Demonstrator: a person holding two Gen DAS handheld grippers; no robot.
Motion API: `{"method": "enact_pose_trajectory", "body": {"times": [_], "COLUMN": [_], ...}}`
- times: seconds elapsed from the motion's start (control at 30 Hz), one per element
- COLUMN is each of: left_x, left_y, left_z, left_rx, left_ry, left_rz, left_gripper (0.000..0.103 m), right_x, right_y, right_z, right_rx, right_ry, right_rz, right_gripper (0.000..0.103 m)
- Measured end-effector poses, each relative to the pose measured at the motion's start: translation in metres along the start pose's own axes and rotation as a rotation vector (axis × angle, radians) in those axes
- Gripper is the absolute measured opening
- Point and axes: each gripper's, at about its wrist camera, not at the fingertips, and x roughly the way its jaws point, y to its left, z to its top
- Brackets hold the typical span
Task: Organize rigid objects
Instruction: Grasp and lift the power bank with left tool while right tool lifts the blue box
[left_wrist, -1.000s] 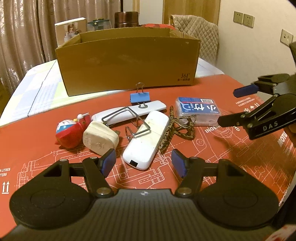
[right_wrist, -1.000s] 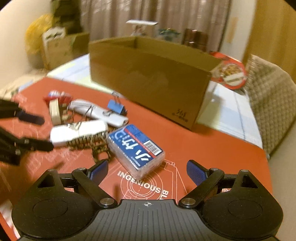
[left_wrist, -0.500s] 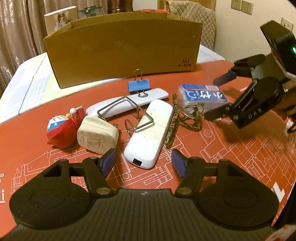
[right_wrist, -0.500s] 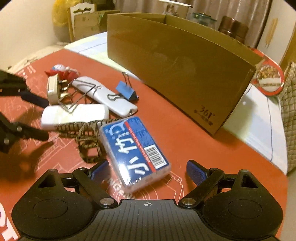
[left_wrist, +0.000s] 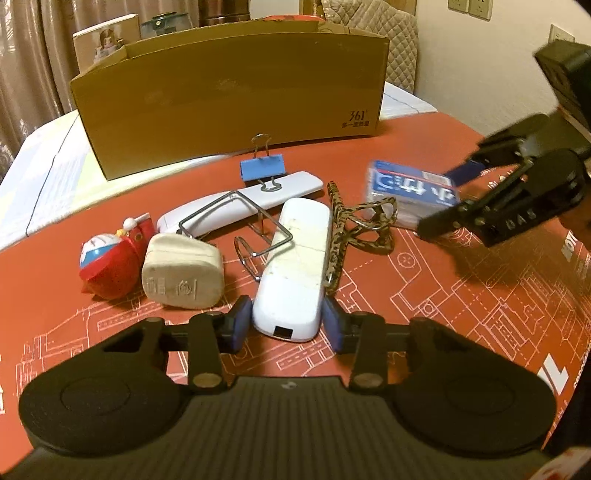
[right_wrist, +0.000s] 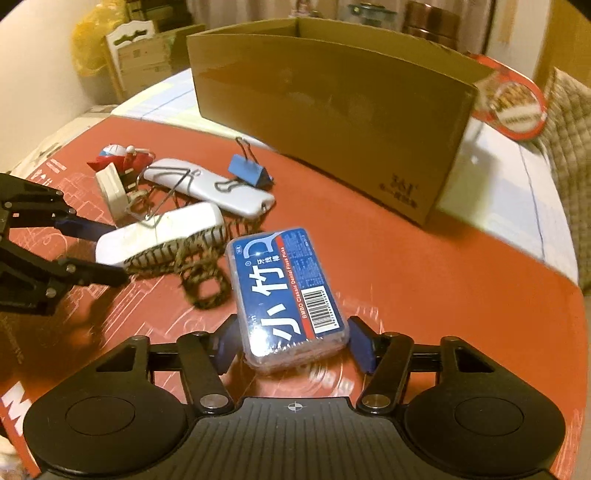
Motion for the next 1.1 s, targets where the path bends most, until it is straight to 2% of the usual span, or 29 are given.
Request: {"method": "enact_pose_trajectory", "body": {"times": [0.13,0.3,0.53,0.6,0.63,0.9,1.1], "left_x": [-0.008,-0.031,-0.046,-0.045,-0.045,-0.031,-0.023], "left_y": [-0.002,-0.014,-0.034,-0.037,-0.038,-0.038,-0.036], "left_z": [-0.006,-0.026,-0.044,-0.041,-0.040,-0.025,-0.023], "left_rx": [-0.040,-0.093,-0.107,-0.089,-0.083,-0.103,-0.114], "left_ry": [0.020,0.049,0.017,-0.005,-0.017,-0.075,-0.069], "left_rz": [0.006,-0.008,0.006,0.029,0.039,0.083,0.100], "left_gripper": [0.035,0.034,0.037,0.048,0.049,0.048,0.046], "right_x": [-0.012,-0.031,-0.053,-0.054,-0.053,-0.045,-0.042], "right_y": [0.003,0.012,0.040,0.045,0.046,0.051,0.048], "right_z": [-0.014,-0.034,-0.062,-0.065,-0.065,-0.065,-0.064], "right_rx": [0.089,0.229,0.331,0.334,0.326,0.263,0.262], "right_ry": [0.013,0.010,-0.036,-0.053,-0.058,-0.078,-0.101], "right_rz": [-0.032,-0.029,-0.041,-0.057,-0.065,-0.110,-0.107], "right_gripper": [0.058,0.058,0.058,0.058,0.058,0.059,0.060]}}
